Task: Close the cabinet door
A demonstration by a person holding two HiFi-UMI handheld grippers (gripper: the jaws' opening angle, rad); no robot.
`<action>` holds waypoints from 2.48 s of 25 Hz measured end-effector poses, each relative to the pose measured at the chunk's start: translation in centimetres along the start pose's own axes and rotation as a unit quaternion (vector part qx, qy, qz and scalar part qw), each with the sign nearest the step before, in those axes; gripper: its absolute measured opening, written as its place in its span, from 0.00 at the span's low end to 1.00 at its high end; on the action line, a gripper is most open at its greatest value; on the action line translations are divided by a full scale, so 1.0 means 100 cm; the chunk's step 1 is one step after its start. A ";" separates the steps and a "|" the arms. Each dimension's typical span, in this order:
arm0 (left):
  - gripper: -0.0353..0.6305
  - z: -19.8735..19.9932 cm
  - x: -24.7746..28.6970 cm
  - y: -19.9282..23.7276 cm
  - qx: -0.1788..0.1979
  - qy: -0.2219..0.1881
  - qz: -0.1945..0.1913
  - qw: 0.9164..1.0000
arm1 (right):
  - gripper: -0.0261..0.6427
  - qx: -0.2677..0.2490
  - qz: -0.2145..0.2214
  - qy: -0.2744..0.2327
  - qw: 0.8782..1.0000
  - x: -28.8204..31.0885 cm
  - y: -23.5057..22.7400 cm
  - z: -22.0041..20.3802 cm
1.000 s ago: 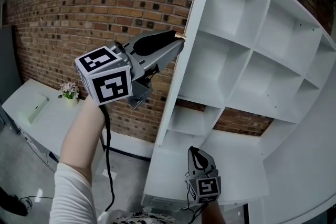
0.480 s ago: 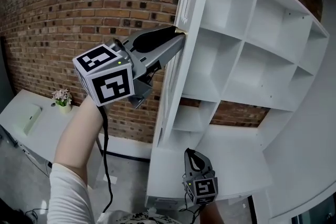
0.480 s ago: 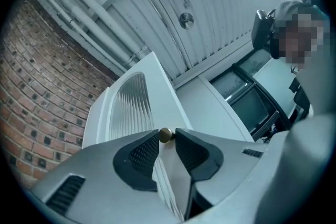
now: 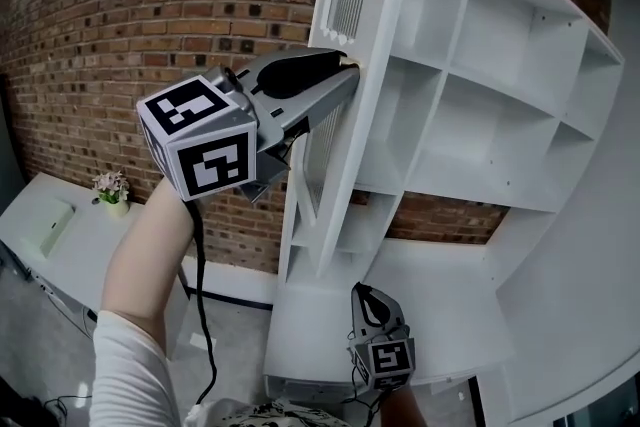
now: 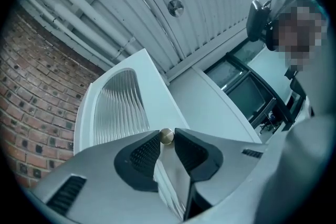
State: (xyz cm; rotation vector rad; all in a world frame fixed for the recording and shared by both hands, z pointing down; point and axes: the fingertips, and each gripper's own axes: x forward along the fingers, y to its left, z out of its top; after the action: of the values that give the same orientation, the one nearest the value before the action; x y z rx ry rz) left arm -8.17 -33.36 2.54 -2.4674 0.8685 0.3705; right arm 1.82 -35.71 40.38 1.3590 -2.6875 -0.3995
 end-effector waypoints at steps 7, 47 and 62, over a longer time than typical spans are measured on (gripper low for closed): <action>0.20 -0.009 0.034 -0.013 0.022 0.001 0.038 0.999 | 0.05 0.025 0.009 0.010 1.000 -0.006 -0.048 -0.009; 0.19 -0.111 0.224 0.017 0.207 0.067 0.225 0.950 | 0.05 0.071 0.063 -0.023 0.995 0.031 -0.229 -0.068; 0.20 -0.139 0.254 0.049 0.195 0.055 0.222 0.954 | 0.05 0.081 0.064 -0.025 0.994 0.058 -0.250 -0.079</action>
State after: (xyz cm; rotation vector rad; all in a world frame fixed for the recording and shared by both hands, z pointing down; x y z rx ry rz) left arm 9.20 -57.06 2.20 -1.9323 1.4019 0.1868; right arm 19.37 -55.99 40.90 1.2193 -2.8832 -0.2110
